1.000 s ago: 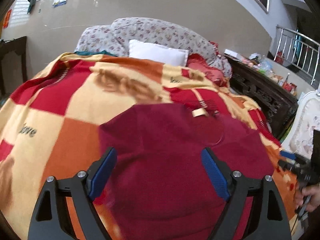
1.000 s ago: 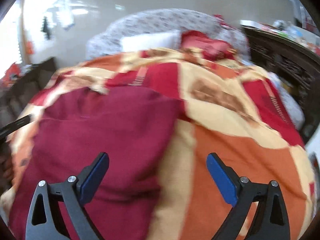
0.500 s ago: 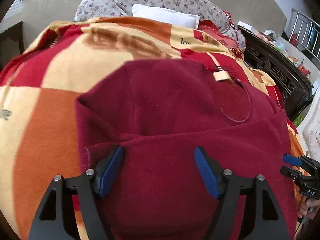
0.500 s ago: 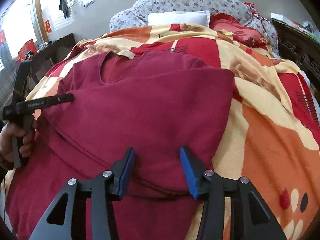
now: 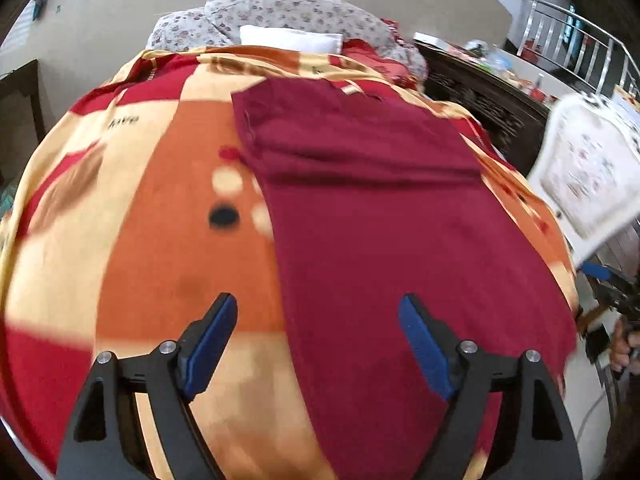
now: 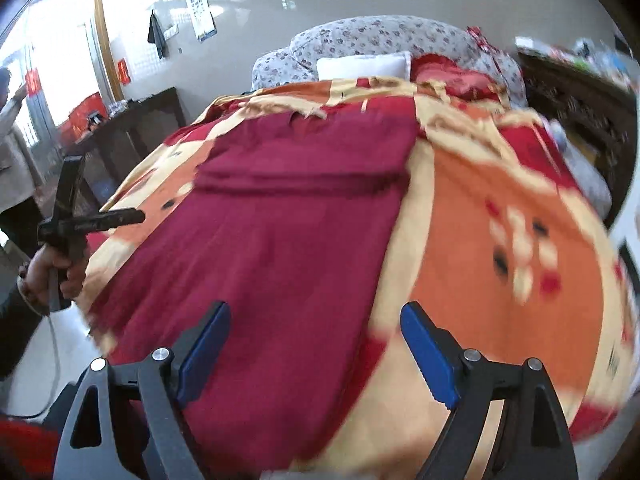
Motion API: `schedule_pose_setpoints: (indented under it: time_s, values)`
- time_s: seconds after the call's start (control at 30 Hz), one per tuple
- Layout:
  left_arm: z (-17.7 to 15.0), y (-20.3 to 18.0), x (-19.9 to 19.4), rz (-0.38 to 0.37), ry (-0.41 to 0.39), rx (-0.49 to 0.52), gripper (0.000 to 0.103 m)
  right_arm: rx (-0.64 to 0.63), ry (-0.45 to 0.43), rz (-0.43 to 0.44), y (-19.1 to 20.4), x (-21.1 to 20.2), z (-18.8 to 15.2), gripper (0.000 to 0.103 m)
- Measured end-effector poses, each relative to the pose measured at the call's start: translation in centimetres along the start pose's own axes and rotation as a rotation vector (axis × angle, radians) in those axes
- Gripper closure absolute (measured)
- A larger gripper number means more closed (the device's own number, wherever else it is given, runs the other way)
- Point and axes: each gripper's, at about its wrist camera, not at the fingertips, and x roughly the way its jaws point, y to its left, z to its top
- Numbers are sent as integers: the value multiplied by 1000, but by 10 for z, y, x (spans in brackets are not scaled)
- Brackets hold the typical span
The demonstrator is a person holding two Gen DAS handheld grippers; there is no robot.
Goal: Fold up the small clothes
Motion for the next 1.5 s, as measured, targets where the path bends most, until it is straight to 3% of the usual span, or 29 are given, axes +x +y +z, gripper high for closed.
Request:
schedule_pose_setpoints:
  time_s: [0.1, 0.17, 0.27, 0.43, 0.5, 0.67, 0.87, 1.03, 1.13, 1.23, 1.3, 1.37, 1.5]
  values:
    - [-31, -8, -21, -58, -13, -19, 21, 51, -5, -17, 4, -6, -34, 25]
    - [-45, -13, -27, -68, -15, -24, 21, 110, -23, 28, 6, -11, -55, 41]
    - [-63, -20, -32, -79, -12, -20, 21, 144, -38, 55, 10, -7, -74, 44]
    - [-81, -16, -29, -104, 9, -57, 21, 189, -24, 99, 7, 13, -80, 46]
    - [-86, -16, -31, -102, 4, -61, 21, 198, -35, 127, 7, 13, -81, 52]
    - [-94, -18, -34, -112, 2, -71, 21, 125, -62, 122, 19, 6, -82, 79]
    - [-89, -18, -31, -247, 10, -138, 22, 151, -81, 153, 14, 5, -84, 83]
    - [-81, -2, -21, -343, 4, -286, 24, 183, -87, 178, 10, 8, -83, 83]
    - [-81, 3, -15, -353, 15, -340, 34, 183, -96, 183, 11, 8, -83, 81]
    - [-83, 3, -17, -322, 20, -339, 51, 186, -113, 188, 10, 7, -84, 81]
    - [-83, 3, -15, -300, 43, -341, 86, 196, -116, 195, 9, 8, -84, 81]
    - [-87, 4, -11, -283, 67, -346, 90, 189, -111, 185, 10, 8, -82, 83]
    - [-90, -7, -20, -223, 27, -298, 95, 173, -92, 151, 14, 7, -78, 91]
